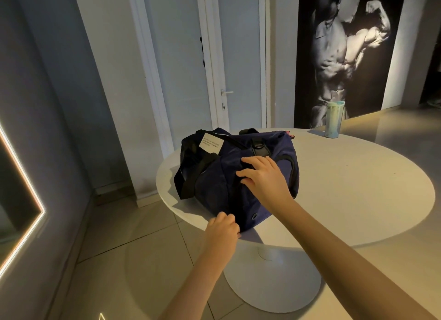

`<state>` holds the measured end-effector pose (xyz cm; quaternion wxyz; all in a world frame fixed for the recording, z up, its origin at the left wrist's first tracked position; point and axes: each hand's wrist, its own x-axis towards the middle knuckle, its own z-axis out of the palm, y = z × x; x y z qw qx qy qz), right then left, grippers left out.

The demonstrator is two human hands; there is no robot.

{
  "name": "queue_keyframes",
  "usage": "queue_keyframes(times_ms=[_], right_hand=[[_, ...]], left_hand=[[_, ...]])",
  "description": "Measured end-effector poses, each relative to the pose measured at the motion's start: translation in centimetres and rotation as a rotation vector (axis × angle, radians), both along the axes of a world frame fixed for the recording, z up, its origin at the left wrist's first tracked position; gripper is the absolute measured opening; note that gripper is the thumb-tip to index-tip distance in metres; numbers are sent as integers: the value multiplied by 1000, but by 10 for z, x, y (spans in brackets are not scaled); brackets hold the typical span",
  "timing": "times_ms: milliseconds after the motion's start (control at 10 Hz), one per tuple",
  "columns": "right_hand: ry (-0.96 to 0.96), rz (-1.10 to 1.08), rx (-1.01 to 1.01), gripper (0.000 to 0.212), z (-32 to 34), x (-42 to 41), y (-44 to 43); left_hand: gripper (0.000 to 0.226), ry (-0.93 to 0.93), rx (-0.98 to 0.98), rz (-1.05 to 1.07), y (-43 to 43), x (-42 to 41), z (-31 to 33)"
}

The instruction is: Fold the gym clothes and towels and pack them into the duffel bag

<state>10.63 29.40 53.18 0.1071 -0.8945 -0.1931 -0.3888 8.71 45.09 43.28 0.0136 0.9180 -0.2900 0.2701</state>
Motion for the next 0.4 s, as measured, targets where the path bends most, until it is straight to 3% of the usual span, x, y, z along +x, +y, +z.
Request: queue_keyframes(times_ms=[100,200,300,400], right_hand=[[43,19,7,23,2,0,-5],[176,87,18,30,7,-2,-15],[254,199,251,30,22,-8,-18],[355,277,685,26,47,-6,-19]], left_hand=[[31,30,-72,20,1,-7,6],[42,215,-326,-19,7,-10,31],[31,265,-643,-117,10,-2,77],[29,470,-890,-190,7,14,129]])
